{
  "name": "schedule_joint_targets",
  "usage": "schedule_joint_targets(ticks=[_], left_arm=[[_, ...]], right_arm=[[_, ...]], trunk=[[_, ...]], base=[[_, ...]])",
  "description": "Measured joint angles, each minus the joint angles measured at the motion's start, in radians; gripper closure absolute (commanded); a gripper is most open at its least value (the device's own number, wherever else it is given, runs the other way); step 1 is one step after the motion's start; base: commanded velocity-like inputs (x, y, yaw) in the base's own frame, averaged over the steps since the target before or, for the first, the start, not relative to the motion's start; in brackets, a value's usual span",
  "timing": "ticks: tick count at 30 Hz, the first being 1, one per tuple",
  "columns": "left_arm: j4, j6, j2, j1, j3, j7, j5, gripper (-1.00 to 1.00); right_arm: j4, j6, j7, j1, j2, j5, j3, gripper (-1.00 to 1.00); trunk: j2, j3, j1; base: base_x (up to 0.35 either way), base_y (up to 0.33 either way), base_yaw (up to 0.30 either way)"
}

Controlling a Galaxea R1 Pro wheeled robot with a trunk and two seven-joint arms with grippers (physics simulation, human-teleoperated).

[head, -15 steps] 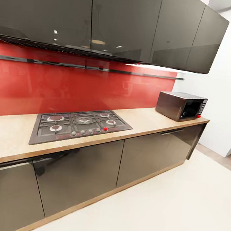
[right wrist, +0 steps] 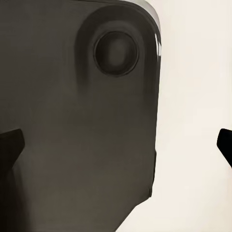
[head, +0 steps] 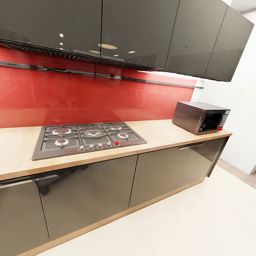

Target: Set up a coffee station on the kitchen countertop: keep the coffee maker on the countertop, move the bottle of coffee from the kitchen shelf to the counter next to the coffee maker, place a paper coffee filter on top of the coffee maker, put the saucer next to the coffee maker with the coffee cup on the saucer, and place the electric kettle next to the coffee maker.

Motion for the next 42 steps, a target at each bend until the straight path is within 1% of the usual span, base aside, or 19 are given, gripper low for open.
schedule_joint_targets(ticks=[5, 9, 12, 13, 14, 23, 42], left_arm=[[0.001, 0.0, 0.0, 0.0, 0.0, 0.0, 0.0, -1.0], [-0.021, -0.001, -0.013, 0.001, 0.02, 0.002, 0.001, -1.0], [-0.028, -0.002, -0.016, 0.001, 0.035, 0.002, 0.001, -1.0], [-0.028, -0.002, -0.017, 0.001, 0.069, 0.002, 0.001, -1.0], [-0.029, -0.002, -0.017, 0.001, 0.07, 0.002, 0.001, -1.0], [-0.029, -0.001, -0.018, 0.001, 0.073, 0.002, 0.001, -1.0], [-0.033, -0.002, -0.018, 0.001, 0.065, -0.002, 0.0, -1.0]], right_arm=[[0.0, 0.0, 0.0, 0.0, 0.0, 0.0, 0.0, -1.0], [-0.014, -0.015, -0.012, -0.023, 0.008, -0.007, 0.0, -1.0], [-0.018, -0.031, -0.015, -0.04, 0.01, -0.008, 0.0, -1.0], [-0.019, -0.098, -0.015, -0.057, 0.01, -0.008, 0.0, -1.0], [-0.019, -0.101, -0.016, -0.058, 0.01, -0.008, 0.0, -1.0], [-0.019, -0.104, -0.016, -0.059, 0.01, -0.009, 0.002, -1.0], [-0.019, -0.105, -0.02, -0.06, 0.011, 0.001, 0.005, -1.0]], trunk=[[0.0, 0.0, 0.0], [0.0, 0.0, 0.0], [0.0, 0.0, 0.0], [0.0, 0.0, 0.0], [0.0, 0.0, 0.0], [0.0, 0.0, 0.0], [0.0, 0.0, 0.0]], base=[[-0.012, -0.011, 0.014], [-0.158, -0.163, 0.188], [-0.209, -0.242, 0.261], [-0.214, -0.254, 0.271], [-0.216, -0.256, 0.273], [-0.191, -0.213, 0.276], [-0.011, -0.01, 0.277]])
